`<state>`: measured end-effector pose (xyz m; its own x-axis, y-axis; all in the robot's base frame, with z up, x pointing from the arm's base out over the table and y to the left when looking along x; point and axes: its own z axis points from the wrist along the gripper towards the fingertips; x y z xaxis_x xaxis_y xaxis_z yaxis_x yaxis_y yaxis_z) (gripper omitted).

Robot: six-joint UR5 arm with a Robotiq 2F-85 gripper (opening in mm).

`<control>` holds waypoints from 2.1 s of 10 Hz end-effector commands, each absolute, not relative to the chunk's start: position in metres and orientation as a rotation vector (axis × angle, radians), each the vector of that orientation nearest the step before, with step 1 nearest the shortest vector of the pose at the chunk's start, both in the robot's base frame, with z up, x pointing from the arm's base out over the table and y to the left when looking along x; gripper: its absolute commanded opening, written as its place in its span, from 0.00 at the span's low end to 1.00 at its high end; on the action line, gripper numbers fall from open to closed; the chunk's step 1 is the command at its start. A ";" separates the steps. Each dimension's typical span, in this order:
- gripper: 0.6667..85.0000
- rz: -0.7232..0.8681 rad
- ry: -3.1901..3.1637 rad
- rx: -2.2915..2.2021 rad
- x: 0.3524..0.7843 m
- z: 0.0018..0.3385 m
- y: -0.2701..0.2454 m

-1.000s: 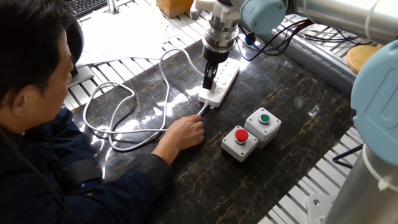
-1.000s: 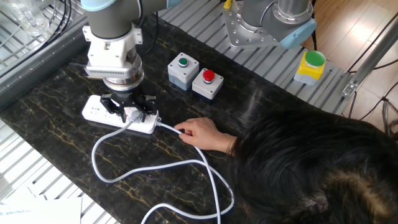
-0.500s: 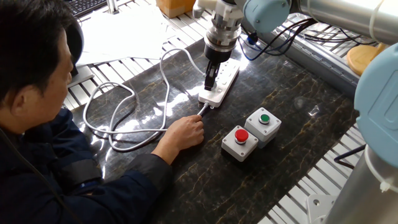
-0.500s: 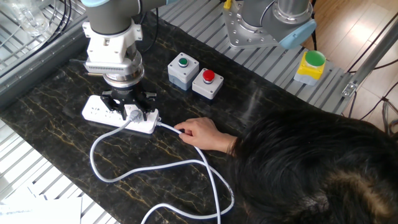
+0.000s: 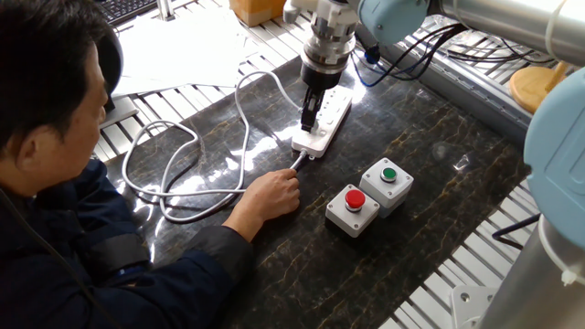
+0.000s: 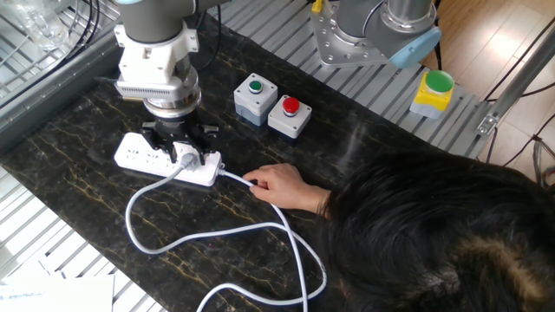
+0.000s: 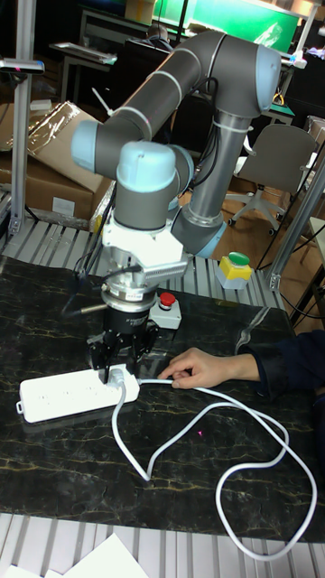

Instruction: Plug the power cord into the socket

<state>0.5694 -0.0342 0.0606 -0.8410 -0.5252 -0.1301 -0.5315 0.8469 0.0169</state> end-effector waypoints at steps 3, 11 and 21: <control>0.52 0.025 2.850 -0.647 0.593 0.086 -0.039; 0.53 0.082 2.804 -0.598 0.597 0.073 -0.030; 0.51 0.060 2.806 -0.599 0.577 0.058 -0.036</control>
<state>0.5784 -0.0365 0.0593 -0.8764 -0.4059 -0.2590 -0.4152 0.9095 -0.0204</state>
